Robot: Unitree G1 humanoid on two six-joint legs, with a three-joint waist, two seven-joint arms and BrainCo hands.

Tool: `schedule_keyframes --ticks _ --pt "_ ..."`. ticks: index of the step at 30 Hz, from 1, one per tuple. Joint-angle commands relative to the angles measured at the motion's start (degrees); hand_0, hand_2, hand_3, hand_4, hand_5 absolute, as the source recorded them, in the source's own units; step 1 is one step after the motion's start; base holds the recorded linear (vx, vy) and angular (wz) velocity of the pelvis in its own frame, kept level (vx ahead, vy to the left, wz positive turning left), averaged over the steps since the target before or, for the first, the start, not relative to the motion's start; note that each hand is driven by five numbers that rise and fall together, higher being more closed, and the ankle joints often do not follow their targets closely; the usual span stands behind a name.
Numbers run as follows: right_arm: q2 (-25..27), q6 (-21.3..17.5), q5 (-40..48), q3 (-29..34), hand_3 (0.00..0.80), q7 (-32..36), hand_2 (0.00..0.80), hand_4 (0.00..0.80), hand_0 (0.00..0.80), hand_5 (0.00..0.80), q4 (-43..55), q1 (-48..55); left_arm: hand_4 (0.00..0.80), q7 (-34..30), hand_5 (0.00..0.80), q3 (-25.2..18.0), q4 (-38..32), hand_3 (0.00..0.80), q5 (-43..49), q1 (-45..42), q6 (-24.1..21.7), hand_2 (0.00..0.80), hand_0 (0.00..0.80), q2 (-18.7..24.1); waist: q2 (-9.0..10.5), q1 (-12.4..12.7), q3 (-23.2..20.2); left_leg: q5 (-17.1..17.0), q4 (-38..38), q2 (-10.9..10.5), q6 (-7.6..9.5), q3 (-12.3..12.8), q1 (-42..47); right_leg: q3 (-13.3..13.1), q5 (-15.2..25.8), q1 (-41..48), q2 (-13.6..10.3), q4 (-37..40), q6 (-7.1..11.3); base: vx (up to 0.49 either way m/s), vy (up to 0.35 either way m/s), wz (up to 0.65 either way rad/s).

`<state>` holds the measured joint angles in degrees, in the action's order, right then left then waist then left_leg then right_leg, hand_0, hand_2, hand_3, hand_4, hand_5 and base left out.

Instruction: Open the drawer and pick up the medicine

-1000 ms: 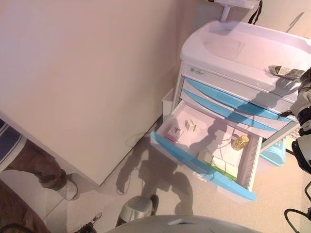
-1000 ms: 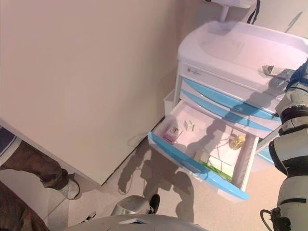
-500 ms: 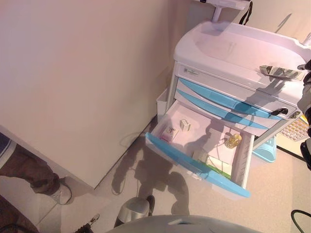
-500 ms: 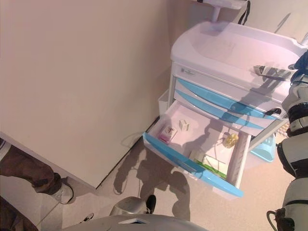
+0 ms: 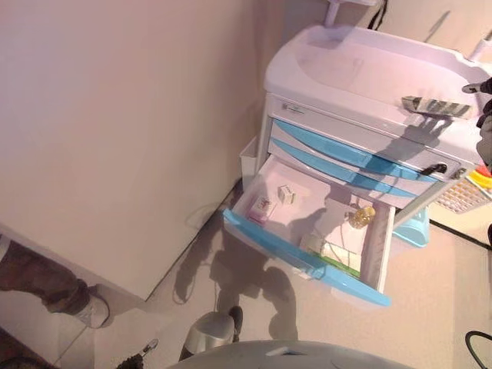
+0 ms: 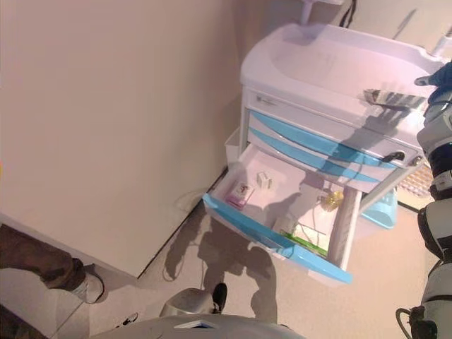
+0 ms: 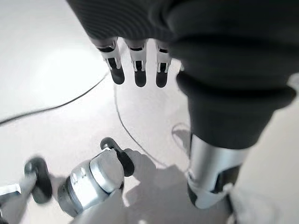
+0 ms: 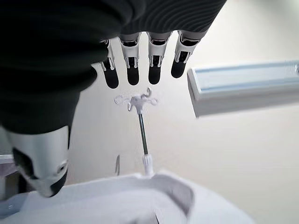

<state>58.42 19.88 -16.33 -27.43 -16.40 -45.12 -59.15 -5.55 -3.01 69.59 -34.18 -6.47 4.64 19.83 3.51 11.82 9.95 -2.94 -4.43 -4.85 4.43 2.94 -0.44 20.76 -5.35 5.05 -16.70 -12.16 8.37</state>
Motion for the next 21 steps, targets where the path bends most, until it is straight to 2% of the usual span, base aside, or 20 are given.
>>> schedule_keyframes --ticks 1,2,3,5,6,7,9,11,13,18,21 --pt "4.8 -2.4 2.7 5.9 0.000 3.6 0.000 0.000 0.000 0.000 9.8 4.3 0.000 -2.1 0.000 4.9 -3.7 0.000 10.9 0.8 -4.5 0.000 0.000 4.0 -1.47 -2.5 -0.9 10.7 -1.6 2.6 -1.23 0.1 3.7 -5.7 11.7 -4.7 -4.6 -4.5 2.81 -0.031 -0.021 -0.30" --pt "4.3 -2.7 3.9 8.8 0.000 4.0 0.000 0.000 0.000 0.000 13.6 8.2 0.000 -2.2 0.000 5.8 -5.2 0.000 14.2 1.7 -3.6 0.000 0.000 4.2 -1.84 -3.7 -1.1 10.6 -1.4 2.7 -1.21 0.4 3.6 -6.5 11.8 -5.3 -4.3 -4.5 2.68 -0.052 -0.037 -0.40" --pt "3.6 -1.9 3.1 12.4 0.000 4.2 0.000 0.000 0.000 0.000 18.9 13.3 0.000 -1.1 0.000 6.9 -5.7 0.000 17.3 1.2 -6.4 0.000 0.000 4.4 -1.98 -4.5 -0.9 10.7 -1.3 2.9 -1.19 0.8 3.6 -7.1 11.8 -5.8 -4.0 -4.7 2.68 -0.104 -0.052 -0.40" --pt "1.8 -4.7 3.1 20.4 0.000 3.9 0.000 0.000 0.000 0.000 24.6 23.5 0.000 -3.1 0.000 9.1 -7.7 0.000 19.5 -1.2 -12.6 0.000 0.000 4.5 -2.55 -5.6 -0.1 10.8 -1.4 3.0 -1.06 1.6 3.1 -8.0 11.8 -6.6 -3.5 -4.7 2.71 -0.137 -0.032 -0.24" --pt "0.0 -6.8 2.2 24.1 0.000 3.3 0.000 0.000 0.000 0.000 26.8 28.8 0.000 -2.2 0.000 9.2 -10.8 0.000 21.9 -2.5 -10.2 0.000 0.000 4.6 -3.03 -6.3 0.5 10.7 -1.3 3.1 -1.06 2.0 3.1 -8.4 12.0 -7.0 -3.4 -4.8 2.76 -0.120 0.019 -0.20" --pt "-1.6 -7.0 2.3 27.2 0.000 2.7 0.000 0.000 0.000 0.000 29.9 33.1 0.000 -2.1 0.000 9.7 -13.0 0.000 21.7 -3.6 -14.9 0.000 0.000 4.8 -3.41 -6.9 1.1 10.6 -1.1 3.0 -1.02 2.4 3.2 -8.9 12.1 -7.3 -3.2 -5.0 2.75 -0.101 0.028 -0.26" --pt "-5.7 -7.1 0.0 30.6 0.000 1.2 0.000 0.000 0.000 0.000 34.1 38.6 0.000 -1.5 0.000 9.7 -19.4 0.000 22.7 -4.2 -12.2 0.000 0.000 5.6 -4.01 -8.1 1.8 10.6 -0.8 3.0 -1.04 3.3 3.5 -9.6 12.3 -7.7 -2.9 -5.3 2.69 -0.059 0.026 -0.39" --pt "-8.5 -4.9 2.2 33.5 0.000 -0.9 0.000 0.000 0.000 0.000 37.9 44.1 0.000 -1.8 0.000 9.8 -25.9 0.000 24.1 -4.1 -8.7 0.000 0.000 6.9 -4.61 -9.5 2.1 10.6 -0.7 3.0 -1.09 4.2 3.9 -10.4 12.3 -7.9 -2.7 -5.3 2.62 -0.024 0.024 -0.46" --pt "-11.5 -5.3 3.7 36.4 0.000 -1.7 0.000 0.000 0.000 0.000 39.8 50.4 0.000 -1.7 0.000 10.6 -31.4 0.000 25.2 -4.0 -5.3 0.000 0.000 8.6 -5.09 -10.7 2.0 10.7 -0.6 3.0 -1.12 5.0 4.1 -11.0 12.1 -8.1 -2.5 -5.3 2.58 -0.005 0.021 -0.35" --pt "-16.6 -3.8 3.7 39.5 0.000 2.1 0.000 0.000 0.000 0.000 43.8 62.4 0.000 -2.9 0.000 11.3 -39.4 0.000 27.6 -3.4 -0.5 0.000 0.000 11.6 -5.21 -13.4 2.0 10.9 -0.6 3.1 -0.78 6.4 4.7 -12.4 12.7 -9.0 -2.1 -5.5 2.83 0.003 -0.019 -0.18" --pt "-19.0 -3.6 3.1 39.8 0.000 4.4 0.000 0.000 0.000 0.000 45.3 68.5 0.000 -3.2 0.000 11.4 -41.3 0.000 29.2 -3.5 0.0 0.000 0.000 12.0 -5.02 -14.9 2.3 11.2 -0.8 3.1 -0.53 7.1 5.0 -13.0 12.8 -9.6 -2.0 -5.9 2.98 -0.021 -0.031 -0.21"
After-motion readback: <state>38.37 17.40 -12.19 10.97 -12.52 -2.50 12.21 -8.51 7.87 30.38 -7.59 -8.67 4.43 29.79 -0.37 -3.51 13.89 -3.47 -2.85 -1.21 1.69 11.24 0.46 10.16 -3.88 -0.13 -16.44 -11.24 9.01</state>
